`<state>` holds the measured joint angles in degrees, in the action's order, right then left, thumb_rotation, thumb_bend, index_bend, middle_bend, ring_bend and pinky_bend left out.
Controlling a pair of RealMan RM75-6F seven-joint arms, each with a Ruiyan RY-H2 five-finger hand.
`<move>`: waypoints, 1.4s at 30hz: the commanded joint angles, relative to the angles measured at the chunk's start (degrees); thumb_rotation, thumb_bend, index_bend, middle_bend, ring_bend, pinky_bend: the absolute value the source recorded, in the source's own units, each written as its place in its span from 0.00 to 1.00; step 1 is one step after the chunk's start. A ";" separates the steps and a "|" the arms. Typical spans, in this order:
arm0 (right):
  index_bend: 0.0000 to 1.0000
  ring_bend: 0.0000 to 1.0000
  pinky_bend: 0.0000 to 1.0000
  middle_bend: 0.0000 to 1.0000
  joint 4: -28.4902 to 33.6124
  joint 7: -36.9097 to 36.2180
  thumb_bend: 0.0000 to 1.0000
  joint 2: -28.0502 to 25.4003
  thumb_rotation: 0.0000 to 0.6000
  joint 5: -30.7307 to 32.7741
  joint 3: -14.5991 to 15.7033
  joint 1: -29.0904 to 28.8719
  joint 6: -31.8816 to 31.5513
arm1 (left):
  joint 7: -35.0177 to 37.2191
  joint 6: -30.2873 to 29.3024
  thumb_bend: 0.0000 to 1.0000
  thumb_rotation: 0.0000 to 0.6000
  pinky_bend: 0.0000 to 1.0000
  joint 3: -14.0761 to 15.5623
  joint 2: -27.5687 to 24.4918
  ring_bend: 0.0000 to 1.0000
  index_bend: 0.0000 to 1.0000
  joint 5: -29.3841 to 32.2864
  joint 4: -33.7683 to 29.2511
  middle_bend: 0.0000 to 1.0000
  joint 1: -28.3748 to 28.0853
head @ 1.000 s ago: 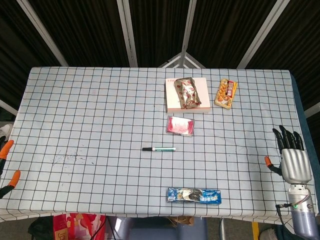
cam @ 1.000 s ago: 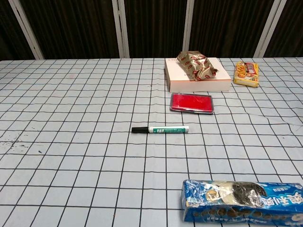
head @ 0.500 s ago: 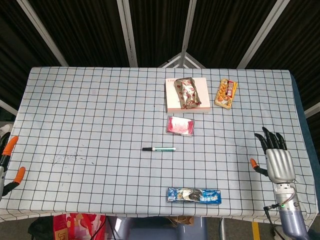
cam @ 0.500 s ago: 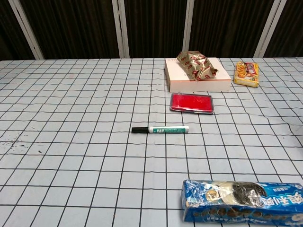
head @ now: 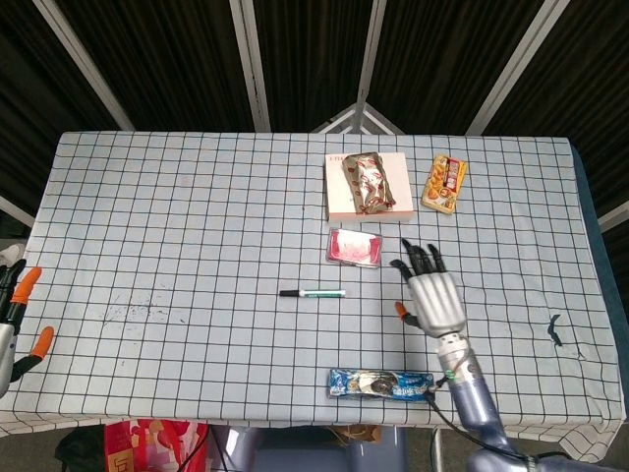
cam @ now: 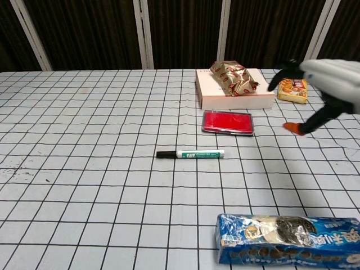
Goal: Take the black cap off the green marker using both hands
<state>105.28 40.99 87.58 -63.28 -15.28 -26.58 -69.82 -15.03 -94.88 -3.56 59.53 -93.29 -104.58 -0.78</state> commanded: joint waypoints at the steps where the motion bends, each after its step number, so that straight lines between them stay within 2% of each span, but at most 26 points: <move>1: 0.29 0.10 0.05 0.04 -0.67 9.37 0.32 10.64 1.00 13.82 -4.32 -9.39 3.53 | 0.73 0.01 0.49 1.00 0.00 -0.14 -0.05 0.00 0.09 0.48 0.73 0.00 0.05; 6: 0.31 0.10 0.05 0.04 -5.89 13.70 0.32 17.14 1.00 21.33 -5.78 -15.63 4.04 | 2.05 0.48 0.49 1.00 0.00 -0.33 0.31 0.00 0.09 1.52 2.61 0.00 -0.09; 10: 0.32 0.10 0.05 0.04 -10.24 14.11 0.32 21.05 1.00 26.19 -6.99 -19.08 4.54 | 2.57 1.25 0.49 1.00 0.00 -0.42 0.86 0.00 0.09 2.34 4.12 0.00 -0.40; 16: 0.35 0.10 0.05 0.04 -16.25 13.85 0.32 23.74 1.00 28.96 -7.38 -22.36 5.05 | 3.10 1.20 0.49 1.00 0.00 -0.80 1.23 0.00 0.09 2.71 5.30 0.00 -0.65; 25: 0.36 0.10 0.05 0.04 -21.04 12.80 0.32 24.26 1.00 31.22 -8.40 -25.27 6.12 | 2.69 1.56 0.49 1.00 0.00 -0.82 1.43 0.00 0.10 3.77 6.23 0.00 -0.60; 34: 0.41 0.10 0.05 0.04 -23.99 11.17 0.32 23.59 1.00 32.97 -7.12 -26.17 7.55 | 2.13 1.69 0.49 1.00 0.00 -1.10 1.43 0.00 0.10 4.44 6.10 0.00 -0.77; 42: 0.46 0.10 0.05 0.04 -24.14 9.06 0.32 22.26 1.00 32.64 -6.25 -26.19 7.70 | -0.02 1.66 0.49 1.00 0.00 -0.90 1.51 0.00 0.10 4.14 4.80 0.00 -0.85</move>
<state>81.13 50.13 109.93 -30.65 -21.61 -52.77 -62.10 -14.93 -93.20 -4.47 61.01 -89.13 -99.68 -1.62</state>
